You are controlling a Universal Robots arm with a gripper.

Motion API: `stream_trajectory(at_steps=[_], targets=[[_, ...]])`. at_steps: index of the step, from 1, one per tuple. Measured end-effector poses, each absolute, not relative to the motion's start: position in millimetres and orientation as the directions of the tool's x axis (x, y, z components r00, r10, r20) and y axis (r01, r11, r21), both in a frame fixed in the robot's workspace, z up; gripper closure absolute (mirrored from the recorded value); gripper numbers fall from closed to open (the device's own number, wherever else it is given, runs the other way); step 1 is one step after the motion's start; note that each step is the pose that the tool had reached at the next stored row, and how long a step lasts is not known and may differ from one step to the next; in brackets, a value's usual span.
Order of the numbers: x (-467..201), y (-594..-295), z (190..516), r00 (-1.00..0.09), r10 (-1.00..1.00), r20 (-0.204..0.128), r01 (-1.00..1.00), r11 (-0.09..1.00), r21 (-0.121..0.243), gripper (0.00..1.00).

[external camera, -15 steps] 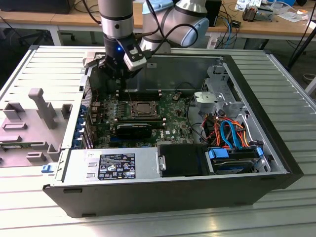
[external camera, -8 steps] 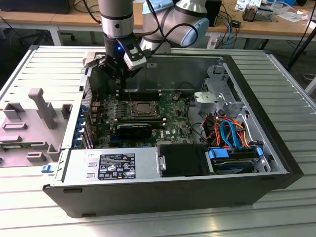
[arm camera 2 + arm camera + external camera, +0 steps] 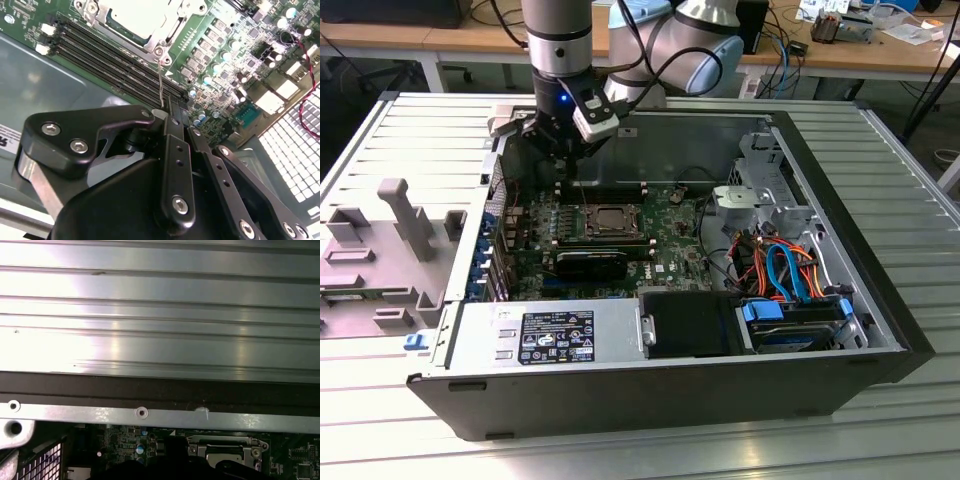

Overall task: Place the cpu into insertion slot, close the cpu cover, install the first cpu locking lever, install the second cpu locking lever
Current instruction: 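Install the first cpu locking lever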

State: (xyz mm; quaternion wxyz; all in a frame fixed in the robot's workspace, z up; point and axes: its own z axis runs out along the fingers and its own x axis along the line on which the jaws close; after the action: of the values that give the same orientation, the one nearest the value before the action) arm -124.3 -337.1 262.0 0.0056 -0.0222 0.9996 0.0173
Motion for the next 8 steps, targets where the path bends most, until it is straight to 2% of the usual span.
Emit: stream_trajectory(at_steps=[8], targets=[[-113.8,-337.1,261.8,-0.999,-0.044,-0.012,-0.045,0.998,0.034,0.89]])
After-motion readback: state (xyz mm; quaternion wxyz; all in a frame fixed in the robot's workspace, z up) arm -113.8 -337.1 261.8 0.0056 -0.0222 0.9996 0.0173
